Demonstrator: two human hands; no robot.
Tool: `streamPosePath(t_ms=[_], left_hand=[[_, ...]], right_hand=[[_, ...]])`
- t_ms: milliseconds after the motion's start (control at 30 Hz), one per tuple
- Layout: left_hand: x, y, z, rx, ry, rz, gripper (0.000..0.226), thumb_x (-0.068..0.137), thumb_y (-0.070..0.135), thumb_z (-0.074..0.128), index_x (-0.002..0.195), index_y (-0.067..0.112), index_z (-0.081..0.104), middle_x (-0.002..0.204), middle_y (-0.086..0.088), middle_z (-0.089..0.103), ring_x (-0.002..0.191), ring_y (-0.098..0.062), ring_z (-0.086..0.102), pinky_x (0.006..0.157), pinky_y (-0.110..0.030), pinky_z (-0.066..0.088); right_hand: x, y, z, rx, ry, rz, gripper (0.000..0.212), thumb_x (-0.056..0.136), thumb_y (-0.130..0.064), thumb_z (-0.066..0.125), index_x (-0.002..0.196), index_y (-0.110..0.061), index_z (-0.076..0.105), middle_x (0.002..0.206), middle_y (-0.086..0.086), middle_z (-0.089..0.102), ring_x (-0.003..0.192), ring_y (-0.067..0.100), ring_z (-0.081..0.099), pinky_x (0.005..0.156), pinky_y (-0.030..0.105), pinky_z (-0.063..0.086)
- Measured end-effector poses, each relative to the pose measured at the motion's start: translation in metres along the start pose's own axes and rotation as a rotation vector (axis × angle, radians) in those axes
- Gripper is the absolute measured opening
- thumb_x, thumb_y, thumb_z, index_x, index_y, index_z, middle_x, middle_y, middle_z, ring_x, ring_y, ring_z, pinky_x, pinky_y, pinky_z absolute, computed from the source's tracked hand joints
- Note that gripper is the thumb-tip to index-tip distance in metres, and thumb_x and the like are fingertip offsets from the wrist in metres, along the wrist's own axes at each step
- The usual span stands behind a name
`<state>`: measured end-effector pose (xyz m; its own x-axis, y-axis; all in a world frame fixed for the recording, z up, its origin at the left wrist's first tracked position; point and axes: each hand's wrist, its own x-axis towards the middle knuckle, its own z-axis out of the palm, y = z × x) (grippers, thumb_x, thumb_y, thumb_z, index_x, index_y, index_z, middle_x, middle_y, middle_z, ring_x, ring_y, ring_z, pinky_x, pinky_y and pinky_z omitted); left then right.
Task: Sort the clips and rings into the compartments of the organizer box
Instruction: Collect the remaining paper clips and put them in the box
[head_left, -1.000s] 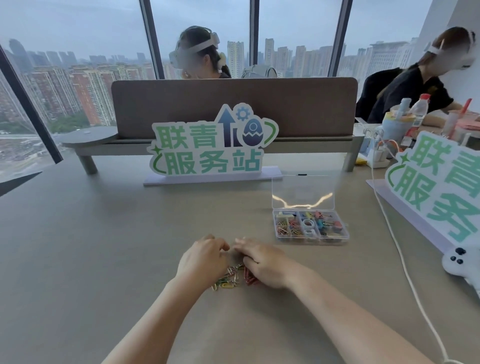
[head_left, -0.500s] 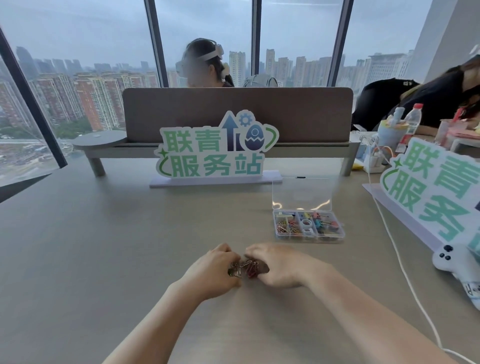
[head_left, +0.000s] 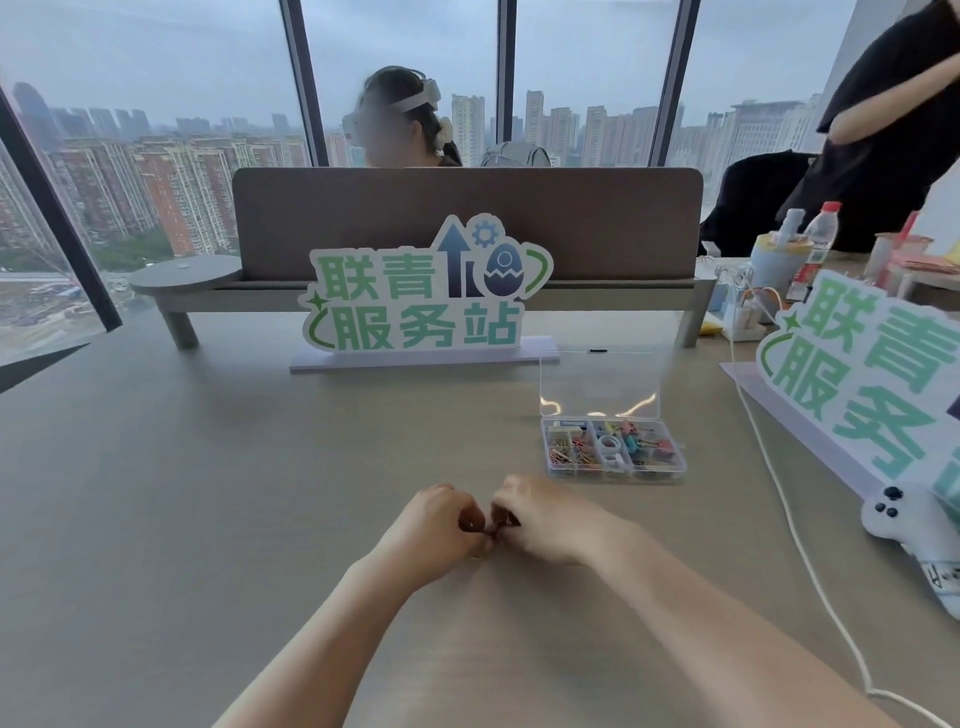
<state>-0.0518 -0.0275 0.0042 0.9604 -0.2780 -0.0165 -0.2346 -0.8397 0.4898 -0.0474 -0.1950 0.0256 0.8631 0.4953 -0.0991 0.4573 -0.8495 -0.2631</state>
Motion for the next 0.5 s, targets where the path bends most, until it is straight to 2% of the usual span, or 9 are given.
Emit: streamPosePath(t_ms=[133,267,367,500], left_hand=[[0.0,-0.008,-0.01,0.035,-0.13,0.054,0.043,0.07,0.036,0.075,0.111,0.028,0.065,0.104,0.007,0.051,0.091,-0.011,0.053,0.085,-0.026,0.045],[0.003,-0.009,-0.015,0.085,-0.165,0.091,0.022,0.075,0.032,0.074,0.095,0.029,0.065,0.096,0.008,0.052,0.089,-0.012,0.054,0.078,-0.026,0.044],[0.004,-0.006,-0.014,0.083,-0.168,0.101,0.01,0.077,0.029,0.069,0.086,0.03,0.064,0.093,0.008,0.055,0.089,-0.012,0.054,0.079,-0.027,0.046],[0.005,-0.003,-0.013,0.055,-0.16,0.069,0.008,0.076,0.027,0.066,0.084,0.028,0.067,0.089,0.009,0.061,0.084,-0.012,0.058,0.076,-0.03,0.051]], right_hand=[[0.003,-0.001,0.001,-0.038,-0.025,0.017,0.019,0.09,-0.021,0.055,0.101,-0.009,0.065,0.111,0.014,0.061,0.101,0.031,0.059,0.077,0.033,0.043],[0.004,-0.004,0.0,-0.068,-0.03,0.034,0.019,0.091,-0.02,0.053,0.101,-0.006,0.063,0.111,0.016,0.063,0.101,0.034,0.059,0.07,0.03,0.037],[0.003,-0.005,0.001,-0.019,-0.032,0.063,0.018,0.091,-0.019,0.054,0.1,-0.006,0.062,0.108,0.016,0.064,0.098,0.033,0.059,0.066,0.029,0.034],[0.001,-0.001,-0.002,0.131,-0.026,0.114,0.015,0.09,-0.019,0.058,0.097,-0.007,0.064,0.099,0.014,0.068,0.086,0.028,0.063,0.063,0.029,0.041]])
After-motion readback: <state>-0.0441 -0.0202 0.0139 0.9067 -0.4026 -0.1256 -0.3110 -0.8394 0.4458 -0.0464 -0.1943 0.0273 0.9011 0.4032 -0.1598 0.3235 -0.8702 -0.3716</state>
